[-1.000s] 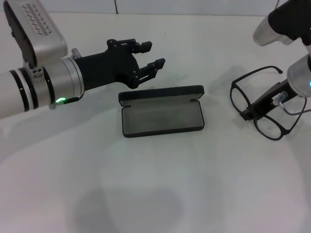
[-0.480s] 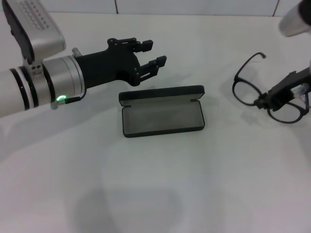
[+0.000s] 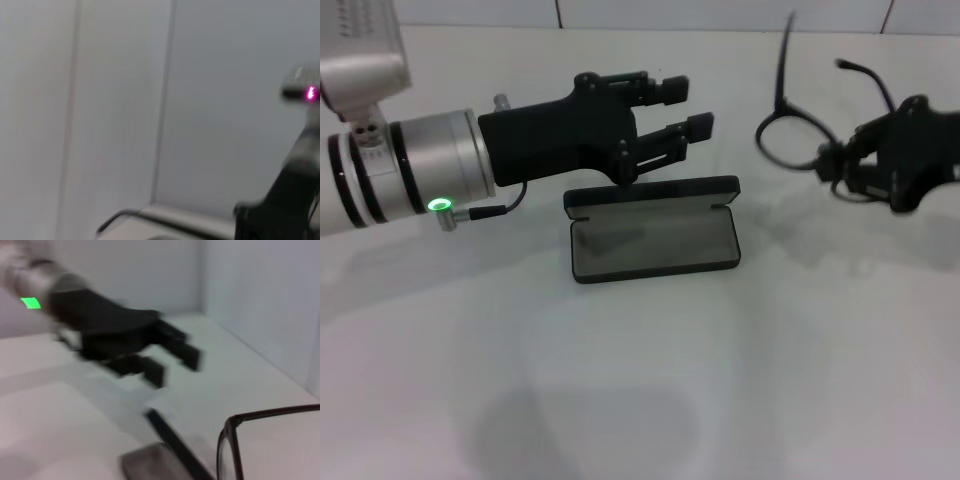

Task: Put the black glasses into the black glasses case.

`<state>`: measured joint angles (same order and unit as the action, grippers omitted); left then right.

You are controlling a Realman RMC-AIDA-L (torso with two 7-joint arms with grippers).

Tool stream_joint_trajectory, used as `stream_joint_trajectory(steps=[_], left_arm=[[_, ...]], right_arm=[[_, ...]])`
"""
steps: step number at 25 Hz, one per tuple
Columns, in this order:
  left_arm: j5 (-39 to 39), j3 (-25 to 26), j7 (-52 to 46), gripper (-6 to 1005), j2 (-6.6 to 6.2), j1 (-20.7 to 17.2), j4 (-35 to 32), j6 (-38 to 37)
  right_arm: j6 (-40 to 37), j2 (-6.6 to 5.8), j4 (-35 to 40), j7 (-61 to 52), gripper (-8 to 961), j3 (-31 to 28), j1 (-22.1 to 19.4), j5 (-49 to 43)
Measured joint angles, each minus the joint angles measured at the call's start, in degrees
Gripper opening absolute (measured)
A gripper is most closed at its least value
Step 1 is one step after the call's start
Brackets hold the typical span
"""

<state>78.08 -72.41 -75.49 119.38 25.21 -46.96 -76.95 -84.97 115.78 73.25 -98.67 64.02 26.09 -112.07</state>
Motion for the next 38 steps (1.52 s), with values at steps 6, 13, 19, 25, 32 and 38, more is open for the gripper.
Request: stream_joint_trajectory(steps=[6, 13, 19, 25, 32, 38], left_arm=[[-1.6, 7.31, 1.24, 488, -0.14, 3.6, 5.72, -8.43], [-1.76, 9.18, 2.68, 487, -0.09, 6.06, 9.06, -11.35], [-2.77, 8.82, 5.39, 487, 0.29, 6.26, 10.3, -15.27], [-3.91, 8.79, 7.08, 487, 0.27, 8.94, 15.13, -17.21], [-1.21, 8.73, 5.58, 487, 0.16, 12.33, 18.26, -15.84], [0.85, 8.64, 1.75, 486, 0.08, 13.85, 20.15, -14.47]], right_arm=[[-2.93, 0.06, -11.13, 30.32, 122, 1.44, -2.08, 12.2], [-5.88, 0.08, -16.42, 41.11, 127, 2.64, -1.8, 15.27], [-5.24, 0.01, -19.31, 41.13, 131, 2.47, -0.75, 18.99], [-5.75, -0.03, -20.01, 41.68, 135, 2.35, -0.35, 19.25], [-6.79, 0.04, -20.34, 44.06, 140, 2.77, -0.27, 21.62], [-9.1, 0.06, -19.89, 47.47, 144, 2.51, -0.8, 24.39]])
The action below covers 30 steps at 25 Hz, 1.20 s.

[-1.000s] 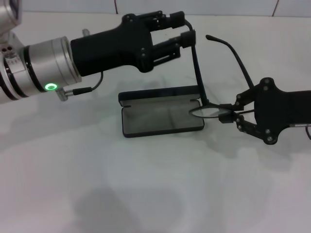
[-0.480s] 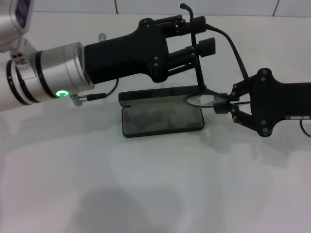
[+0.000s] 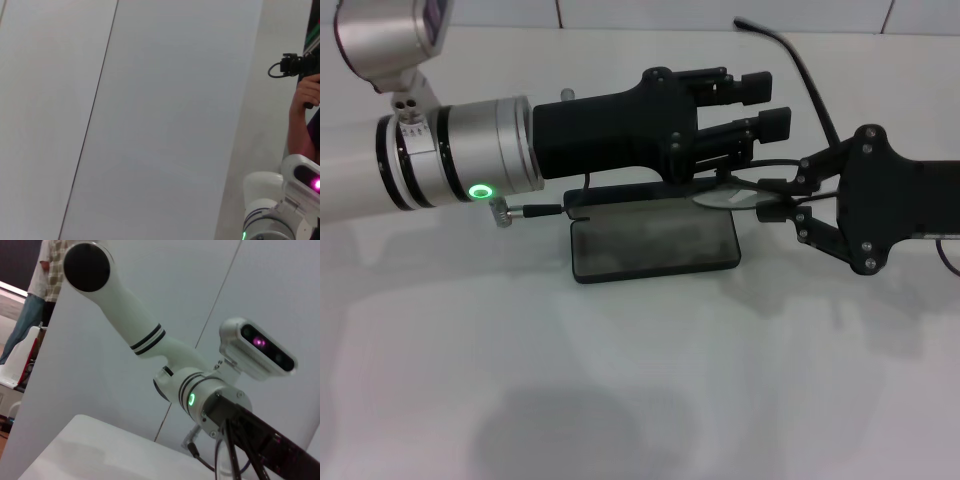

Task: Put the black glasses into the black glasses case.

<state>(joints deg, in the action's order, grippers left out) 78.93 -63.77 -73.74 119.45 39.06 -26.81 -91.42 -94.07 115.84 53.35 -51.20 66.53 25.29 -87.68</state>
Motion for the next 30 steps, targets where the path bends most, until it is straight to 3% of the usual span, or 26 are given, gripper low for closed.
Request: stream_joint_trajectory(steps=[11, 15, 19, 22, 27, 30], left_arm=[[-0.35, 0.72, -3.04, 486, -0.38, 0.29, -0.35, -0.24], [0.21, 0.56, -3.06, 486, -0.92, 0.08, -0.09, 1.83], [1.42, 0.25, -2.91, 485, -0.41, 0.82, 0.14, 5.42], [1.85, 0.0, -1.93, 485, 0.14, 2.11, 0.52, 7.02], [1.12, -0.45, 1.42, 485, 0.46, 4.34, 2.27, 7.37], [-0.55, -0.59, 5.07, 485, 0.77, 4.32, 2.59, 6.2]], right_arm=[[-2.89, -0.53, 0.14, 6.24, 152, -1.4, -1.79, 0.02], [-13.06, -0.45, 0.23, 10.99, 155, -5.79, -3.25, 0.82], [-22.52, -0.23, -1.14, 13.57, 158, -6.51, -2.86, 2.48], [-24.3, 0.12, -5.8, 13.35, 160, -4.09, -0.19, 4.38], [-22.42, -0.67, -20.03, 10.48, 163, -2.54, 7.31, 6.24], [-18.83, -0.97, -24.63, 7.48, 165, -2.57, 9.83, 6.11]])
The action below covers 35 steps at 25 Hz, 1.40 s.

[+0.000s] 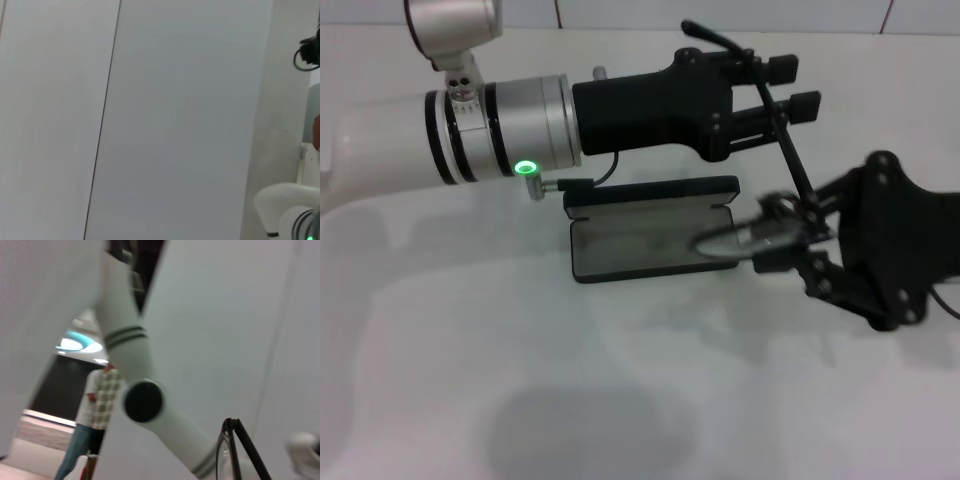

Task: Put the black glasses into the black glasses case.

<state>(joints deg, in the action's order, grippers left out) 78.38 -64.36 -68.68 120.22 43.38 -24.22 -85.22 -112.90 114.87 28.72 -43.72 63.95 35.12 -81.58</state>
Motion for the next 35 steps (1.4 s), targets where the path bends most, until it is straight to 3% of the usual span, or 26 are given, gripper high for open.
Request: stream_joint_trajectory(steps=[5, 10, 18, 23, 26, 29, 35], left_arm=[[-1.66, -0.07, 4.3, 485, 0.04, -0.72, 0.68, -2.41], [-2.66, -0.07, 7.52, 485, -0.03, -1.7, 0.76, -3.61], [-2.68, -0.11, 8.65, 484, -0.11, -1.87, 0.75, -3.56], [-3.81, 3.51, 9.91, 484, -0.34, -3.42, 0.76, 1.32], [-4.26, 8.08, 10.01, 484, -0.66, -5.05, 0.42, 6.3], [-4.27, 11.7, 10.08, 484, -1.01, -6.66, 0.17, 7.77], [-4.4, 13.53, 9.74, 483, -0.97, -9.81, -1.87, 7.42]], right_arm=[[5.33, 0.26, -0.55, -8.15, 169, 0.01, 0.33, -0.05], [9.8, -0.47, -0.45, -15.58, 172, 0.14, 0.63, -0.35], [12.74, -0.81, -0.38, -17.05, 178, 0.5, 0.67, -0.77], [14.76, -1.19, 5.01, -17.13, 181, 0.24, -0.94, -6.35], [19.66, 0.18, 12.22, -18.6, 183, 0.67, -3.18, -12.45], [27.05, 1.18, 19.8, -20.3, 185, 5.21, -6.23, -14.51], [46.95, 1.28, 28.39, -21.55, 190, 22.17, -9.13, -11.24]])
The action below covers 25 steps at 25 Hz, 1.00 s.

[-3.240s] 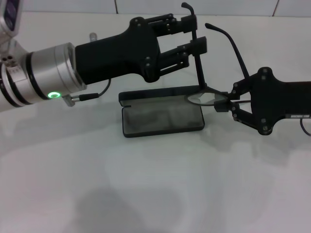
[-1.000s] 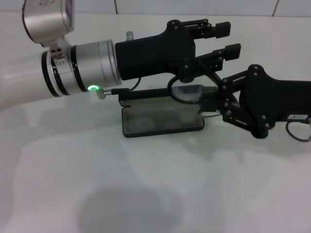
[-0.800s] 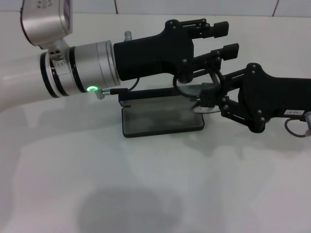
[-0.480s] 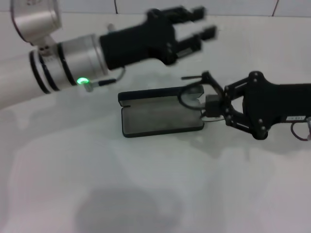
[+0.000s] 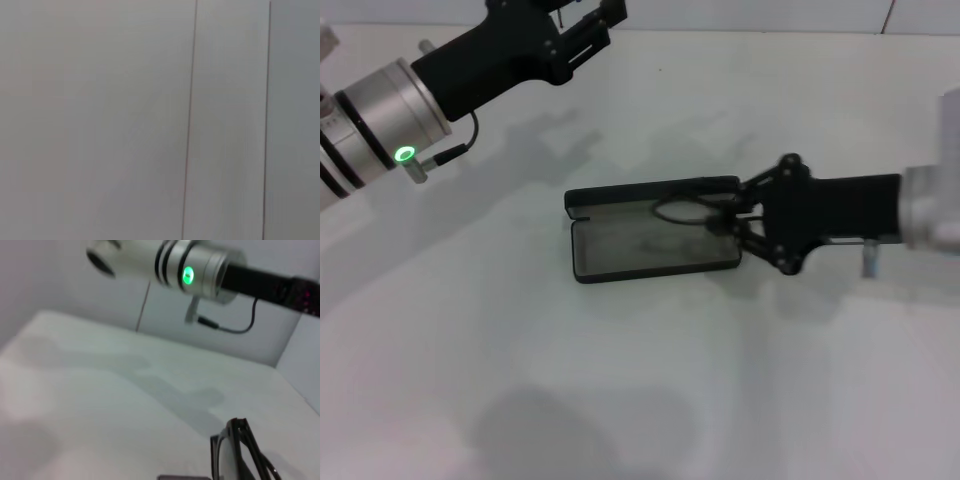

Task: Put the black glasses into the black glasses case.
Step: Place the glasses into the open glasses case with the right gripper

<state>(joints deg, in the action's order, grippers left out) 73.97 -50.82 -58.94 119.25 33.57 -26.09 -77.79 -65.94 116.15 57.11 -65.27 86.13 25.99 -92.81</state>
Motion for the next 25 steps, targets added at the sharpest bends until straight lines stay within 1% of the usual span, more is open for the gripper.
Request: stream_joint_trajectory(steps=[6, 10, 15, 16, 20, 25], left_arm=[[0.0, 0.1, -0.33, 483, -0.17, -0.42, -0.08, 0.6], [0.12, 0.13, -0.35, 483, -0.19, -0.17, -0.04, 1.34], [0.35, 0.16, -0.37, 483, -0.21, 0.2, -0.06, 1.43], [0.36, 0.17, -0.37, 483, -0.2, 0.21, -0.11, 1.44], [0.37, 0.19, -0.39, 483, -0.17, 0.21, -0.17, 1.49], [0.41, 0.13, -0.39, 482, -0.15, 0.19, -0.19, 1.57]], right_arm=[[20.37, 0.05, 3.62, -0.28, 194, 16.61, -0.15, 0.11], [30.0, 0.07, 4.14, -0.3, 196, 24.76, 0.35, -0.3], [37.28, 0.09, 3.88, -0.34, 200, 29.98, 0.57, -0.04], [40.49, 0.1, 3.69, -0.35, 201, 32.2, 0.61, -0.03], [46.38, 0.11, 3.62, -0.36, 203, 35.59, 0.68, 0.08], [47.81, 0.13, 4.21, -0.78, 207, 36.73, 0.27, 0.26]])
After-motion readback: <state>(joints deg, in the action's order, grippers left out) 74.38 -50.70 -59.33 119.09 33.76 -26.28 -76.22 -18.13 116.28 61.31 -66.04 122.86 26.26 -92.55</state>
